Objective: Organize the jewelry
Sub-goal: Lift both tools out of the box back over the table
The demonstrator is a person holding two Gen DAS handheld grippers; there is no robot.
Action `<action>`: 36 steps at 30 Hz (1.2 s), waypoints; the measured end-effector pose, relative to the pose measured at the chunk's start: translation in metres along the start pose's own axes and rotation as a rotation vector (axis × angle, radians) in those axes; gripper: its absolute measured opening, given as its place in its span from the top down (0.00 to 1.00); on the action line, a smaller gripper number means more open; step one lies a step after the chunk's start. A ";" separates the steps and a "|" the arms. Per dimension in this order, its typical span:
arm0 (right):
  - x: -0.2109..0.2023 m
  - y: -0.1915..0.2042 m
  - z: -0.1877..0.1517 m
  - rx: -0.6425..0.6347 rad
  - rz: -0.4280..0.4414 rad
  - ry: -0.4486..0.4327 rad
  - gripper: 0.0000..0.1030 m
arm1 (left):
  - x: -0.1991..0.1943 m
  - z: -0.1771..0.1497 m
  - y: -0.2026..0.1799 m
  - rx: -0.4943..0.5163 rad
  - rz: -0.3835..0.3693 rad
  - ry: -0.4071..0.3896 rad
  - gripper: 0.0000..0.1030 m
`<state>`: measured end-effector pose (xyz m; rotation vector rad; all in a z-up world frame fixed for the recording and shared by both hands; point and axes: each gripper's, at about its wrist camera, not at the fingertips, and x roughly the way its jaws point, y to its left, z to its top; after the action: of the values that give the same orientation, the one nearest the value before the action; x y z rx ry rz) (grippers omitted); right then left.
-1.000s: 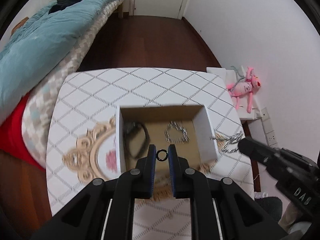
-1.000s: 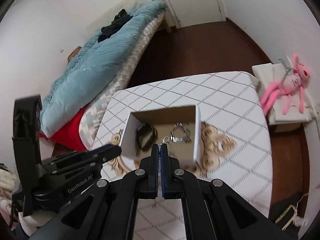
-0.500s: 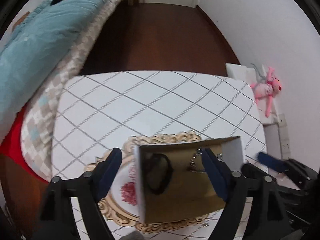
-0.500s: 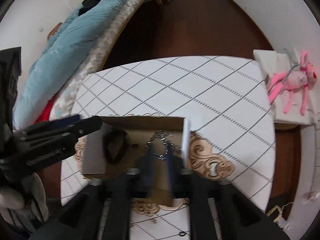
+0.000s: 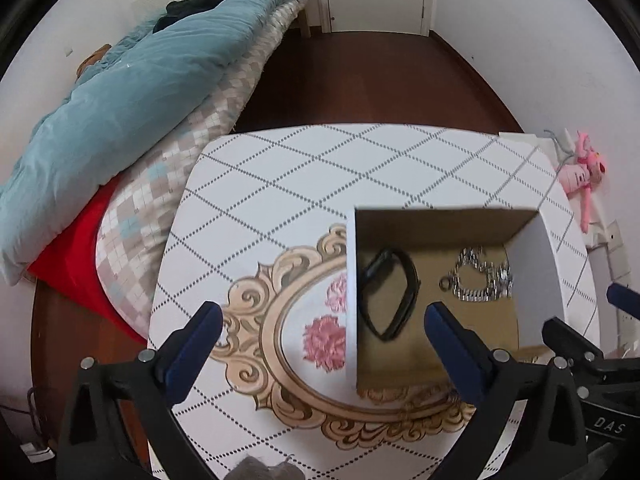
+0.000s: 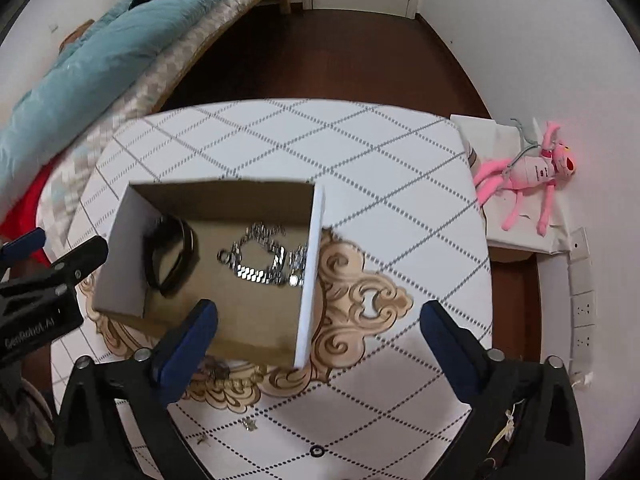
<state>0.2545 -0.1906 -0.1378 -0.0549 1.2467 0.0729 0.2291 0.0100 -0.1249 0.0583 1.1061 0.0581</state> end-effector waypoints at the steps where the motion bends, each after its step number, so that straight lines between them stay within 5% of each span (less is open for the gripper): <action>1: 0.000 0.001 -0.003 0.001 -0.003 -0.002 0.00 | 0.000 -0.003 0.000 -0.004 -0.003 0.003 0.00; 25: -0.120 -0.004 -0.049 0.083 0.030 -0.255 0.00 | -0.107 -0.043 0.013 -0.030 0.001 -0.189 0.00; 33: -0.077 -0.022 -0.110 0.119 0.039 -0.139 0.01 | -0.061 -0.100 -0.004 0.009 0.044 -0.076 0.00; 36: -0.045 -0.027 -0.129 0.121 0.044 -0.077 0.12 | -0.028 -0.122 -0.014 0.030 0.041 0.004 0.00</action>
<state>0.1208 -0.2287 -0.1362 0.0800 1.1732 0.0371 0.1073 -0.0043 -0.1558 0.1085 1.1097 0.0785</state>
